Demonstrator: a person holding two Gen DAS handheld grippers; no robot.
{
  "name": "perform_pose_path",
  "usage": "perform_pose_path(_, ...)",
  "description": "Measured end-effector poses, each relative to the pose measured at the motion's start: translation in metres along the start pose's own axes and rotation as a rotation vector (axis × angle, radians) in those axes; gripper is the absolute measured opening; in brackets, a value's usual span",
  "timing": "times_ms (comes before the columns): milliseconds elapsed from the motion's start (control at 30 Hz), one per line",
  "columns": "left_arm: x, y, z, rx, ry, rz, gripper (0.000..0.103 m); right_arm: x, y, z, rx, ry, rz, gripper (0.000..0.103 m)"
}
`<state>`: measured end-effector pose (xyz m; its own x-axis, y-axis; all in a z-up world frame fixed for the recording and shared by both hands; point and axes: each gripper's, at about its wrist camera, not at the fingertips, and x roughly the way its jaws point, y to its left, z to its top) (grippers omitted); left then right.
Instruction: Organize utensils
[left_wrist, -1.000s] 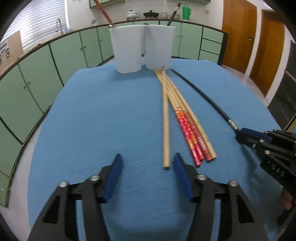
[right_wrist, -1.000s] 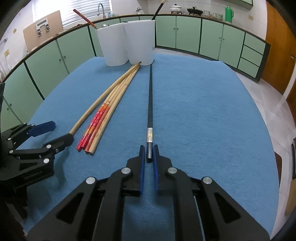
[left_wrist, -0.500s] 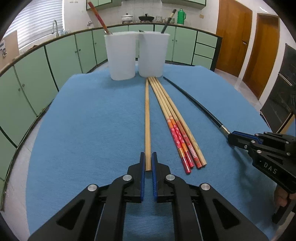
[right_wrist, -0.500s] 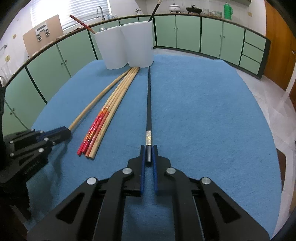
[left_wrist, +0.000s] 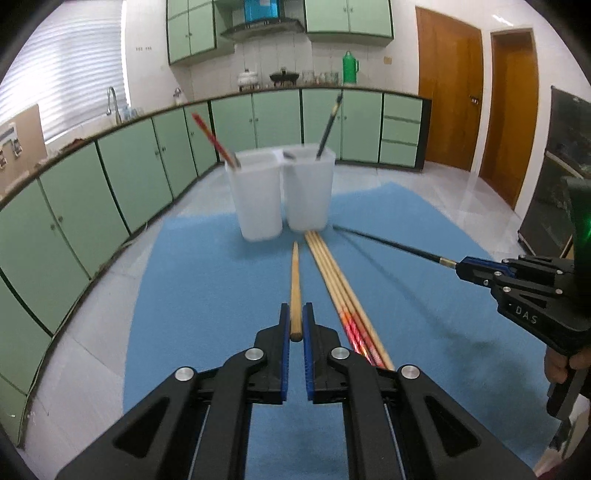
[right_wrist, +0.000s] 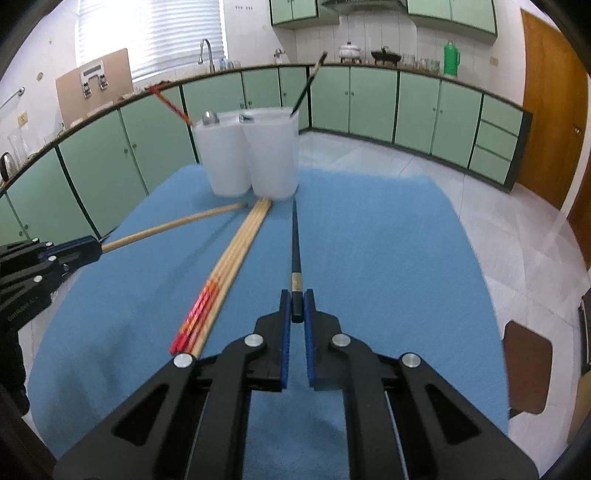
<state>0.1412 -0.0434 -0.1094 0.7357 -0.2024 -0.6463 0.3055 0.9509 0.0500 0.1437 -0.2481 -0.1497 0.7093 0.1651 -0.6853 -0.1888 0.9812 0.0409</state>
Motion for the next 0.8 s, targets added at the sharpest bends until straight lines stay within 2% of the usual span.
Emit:
perform_pose_path(233,-0.022,0.011,0.027,-0.005,-0.096,0.003,0.006,-0.018,-0.003,0.025,-0.002,-0.062,0.01,0.006)
perform_pose_path(467,-0.028,0.018,0.063,0.013,-0.176,-0.011,0.006,-0.035,-0.011,0.066,0.016,-0.122,0.041,0.006)
perform_pose_path(800,-0.02,0.035,0.112,0.014,-0.238,-0.051,0.006,-0.043,-0.02,0.131,-0.003,-0.145,0.112,0.006)
